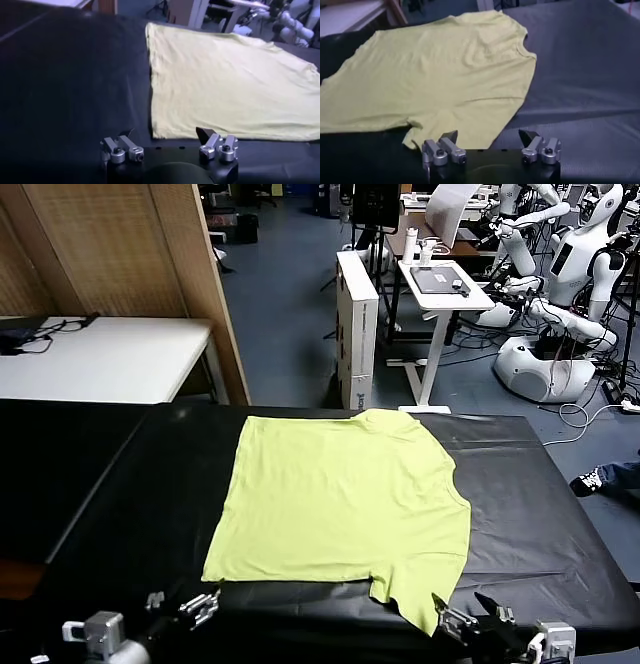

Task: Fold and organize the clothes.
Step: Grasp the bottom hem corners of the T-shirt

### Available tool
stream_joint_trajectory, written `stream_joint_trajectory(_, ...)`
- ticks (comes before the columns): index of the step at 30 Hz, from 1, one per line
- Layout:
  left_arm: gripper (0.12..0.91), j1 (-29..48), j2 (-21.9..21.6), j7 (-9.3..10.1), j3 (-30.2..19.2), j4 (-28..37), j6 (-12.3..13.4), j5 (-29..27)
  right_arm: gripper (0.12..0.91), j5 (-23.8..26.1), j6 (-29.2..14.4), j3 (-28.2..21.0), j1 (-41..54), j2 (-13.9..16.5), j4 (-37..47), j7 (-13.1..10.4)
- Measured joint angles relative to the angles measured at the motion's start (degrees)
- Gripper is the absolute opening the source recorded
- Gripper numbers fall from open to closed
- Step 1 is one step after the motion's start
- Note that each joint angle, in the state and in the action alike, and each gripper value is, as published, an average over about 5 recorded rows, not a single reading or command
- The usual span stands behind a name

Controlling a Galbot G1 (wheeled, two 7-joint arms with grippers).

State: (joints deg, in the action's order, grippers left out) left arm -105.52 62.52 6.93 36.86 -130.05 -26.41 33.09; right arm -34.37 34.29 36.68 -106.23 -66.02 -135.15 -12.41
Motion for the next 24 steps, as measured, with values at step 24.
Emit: stream_joint_trajectory(24,0.644,0.5,2.7,-0.37,-2.3,1.9,0.2,-2.3,0.752,3.2,-0.2,-3.9,0.9,-1.3,2.4,0.0)
